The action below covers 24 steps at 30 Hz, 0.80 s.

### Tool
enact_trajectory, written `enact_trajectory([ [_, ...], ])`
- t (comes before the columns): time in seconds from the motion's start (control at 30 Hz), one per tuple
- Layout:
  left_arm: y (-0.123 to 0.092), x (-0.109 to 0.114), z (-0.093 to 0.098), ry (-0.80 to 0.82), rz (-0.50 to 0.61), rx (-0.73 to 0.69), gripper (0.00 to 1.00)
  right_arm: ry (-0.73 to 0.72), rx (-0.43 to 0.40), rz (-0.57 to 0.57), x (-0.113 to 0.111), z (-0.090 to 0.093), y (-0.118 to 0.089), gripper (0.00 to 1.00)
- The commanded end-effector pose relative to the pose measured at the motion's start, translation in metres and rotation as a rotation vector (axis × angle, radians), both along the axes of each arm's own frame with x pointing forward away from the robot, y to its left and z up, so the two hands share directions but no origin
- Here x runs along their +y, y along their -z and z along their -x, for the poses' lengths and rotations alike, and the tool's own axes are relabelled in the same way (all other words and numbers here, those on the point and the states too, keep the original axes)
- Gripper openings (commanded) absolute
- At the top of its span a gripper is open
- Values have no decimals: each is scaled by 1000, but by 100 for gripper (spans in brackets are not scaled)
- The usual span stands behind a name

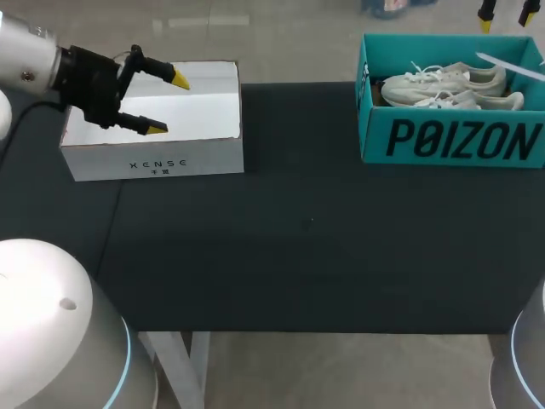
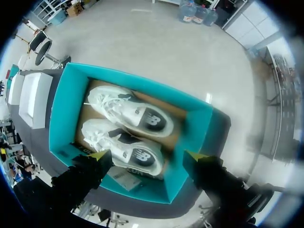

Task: Take the shoe out of the shoebox, open the shoe tongue, remove and reinsert the insole, then place the shoe into the shoebox

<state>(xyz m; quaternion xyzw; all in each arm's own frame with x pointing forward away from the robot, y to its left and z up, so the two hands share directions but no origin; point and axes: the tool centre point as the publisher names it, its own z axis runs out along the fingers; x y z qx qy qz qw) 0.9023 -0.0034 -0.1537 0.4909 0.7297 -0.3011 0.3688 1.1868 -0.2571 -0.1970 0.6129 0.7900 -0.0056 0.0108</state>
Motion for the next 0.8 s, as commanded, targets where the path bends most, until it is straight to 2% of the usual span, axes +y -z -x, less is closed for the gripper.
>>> enact_trajectory([
  [0.03, -6, -11, 1, -291, 31, 66, 100, 12, -8, 11, -1, 8, -1, 100],
  [0.27, -12, -14, -18, -606, 10, 196, 100, 57, 2, 26, -1, 24, -3, 100],
  [0.4, -16, -14, -33, -802, -5, 326, 100, 70, 19, 25, 1, 35, -2, 100],
  [0.53, -20, -11, -44, -946, 43, 390, 100, 79, 36, 31, 2, 45, 0, 100],
  [0.73, -29, -1, -66, -1285, 145, 575, 100, 114, 92, 38, 1, 59, 9, 100],
  [0.8, -32, 3, -73, -1407, 186, 680, 100, 127, 108, 42, 0, 63, 12, 100],
])
